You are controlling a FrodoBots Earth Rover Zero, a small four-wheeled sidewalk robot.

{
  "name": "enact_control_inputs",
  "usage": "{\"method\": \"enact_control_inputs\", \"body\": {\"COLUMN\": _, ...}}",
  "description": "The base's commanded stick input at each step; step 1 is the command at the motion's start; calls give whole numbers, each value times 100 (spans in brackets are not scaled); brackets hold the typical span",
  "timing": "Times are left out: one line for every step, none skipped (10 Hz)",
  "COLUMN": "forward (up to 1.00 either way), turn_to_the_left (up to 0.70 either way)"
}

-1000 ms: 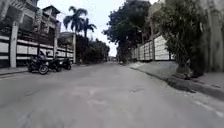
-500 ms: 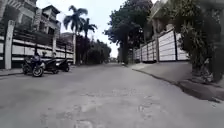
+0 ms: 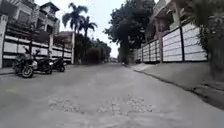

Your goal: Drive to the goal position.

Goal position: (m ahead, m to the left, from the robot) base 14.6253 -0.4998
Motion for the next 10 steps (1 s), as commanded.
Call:
{"method": "enact_control_inputs", "body": {"forward": 100, "turn_to_the_left": 0}}
{"method": "enact_control_inputs", "body": {"forward": 100, "turn_to_the_left": 0}}
{"method": "enact_control_inputs", "body": {"forward": 100, "turn_to_the_left": 0}}
{"method": "enact_control_inputs", "body": {"forward": 100, "turn_to_the_left": 0}}
{"method": "enact_control_inputs", "body": {"forward": 100, "turn_to_the_left": 0}}
{"method": "enact_control_inputs", "body": {"forward": 100, "turn_to_the_left": 0}}
{"method": "enact_control_inputs", "body": {"forward": 100, "turn_to_the_left": 0}}
{"method": "enact_control_inputs", "body": {"forward": 100, "turn_to_the_left": 0}}
{"method": "enact_control_inputs", "body": {"forward": 100, "turn_to_the_left": 0}}
{"method": "enact_control_inputs", "body": {"forward": 100, "turn_to_the_left": 0}}
